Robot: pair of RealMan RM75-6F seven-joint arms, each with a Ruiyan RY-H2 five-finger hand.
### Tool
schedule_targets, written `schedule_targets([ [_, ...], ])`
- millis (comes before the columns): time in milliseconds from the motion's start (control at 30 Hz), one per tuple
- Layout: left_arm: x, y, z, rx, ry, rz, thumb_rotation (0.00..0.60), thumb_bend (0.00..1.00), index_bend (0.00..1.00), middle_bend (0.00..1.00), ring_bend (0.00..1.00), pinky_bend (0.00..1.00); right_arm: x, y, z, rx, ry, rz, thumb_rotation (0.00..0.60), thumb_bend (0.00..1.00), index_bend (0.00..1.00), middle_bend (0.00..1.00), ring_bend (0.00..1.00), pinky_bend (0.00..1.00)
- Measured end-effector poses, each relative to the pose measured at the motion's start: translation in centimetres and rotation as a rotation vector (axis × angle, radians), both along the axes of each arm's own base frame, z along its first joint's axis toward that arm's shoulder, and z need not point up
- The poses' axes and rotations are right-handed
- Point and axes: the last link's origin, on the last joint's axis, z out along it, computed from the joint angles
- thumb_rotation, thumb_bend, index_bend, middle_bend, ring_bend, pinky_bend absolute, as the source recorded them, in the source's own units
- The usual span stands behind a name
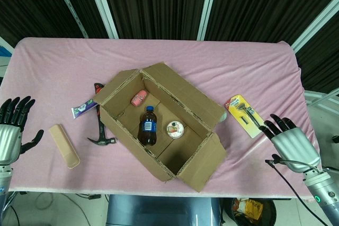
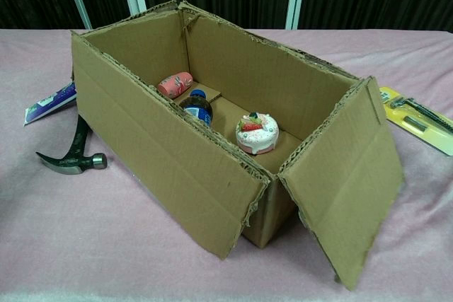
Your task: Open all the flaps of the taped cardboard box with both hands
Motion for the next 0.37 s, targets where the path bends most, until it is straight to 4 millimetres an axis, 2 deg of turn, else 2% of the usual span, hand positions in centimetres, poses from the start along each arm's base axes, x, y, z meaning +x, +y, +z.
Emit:
schedule_targets([
  [167, -0.1, -0.6, 0.0, -0.018, 0.041, 0.021, 0.6, 0.18, 0.02, 0.0, 0.0, 0.01, -1.7, 1.0, -1.1, -0.058, -0.089, -0.061, 0.6, 0.17, 0.02, 0.08, 0.04, 0.24],
  [233, -0.3, -0.9, 0.0, -0.03, 0.062, 0.037, 0.6, 0.17, 0.0, 0.0, 0.0, 0.0, -2.3, 1.5, -1.6, -0.087, -0.129, -0.083, 0.6, 0.17, 0.0, 0.03, 0.01, 0.23],
  [367, -0.8, -1.7, -0.1, -0.065, 0.092, 0.081, 0.6, 0.16, 0.0, 0.0, 0.0, 0.0, -3.9, 2.4, -2.7, -0.167, -0.213, -0.126, 0.6, 0.17, 0.0, 0.02, 0.01, 0.23],
])
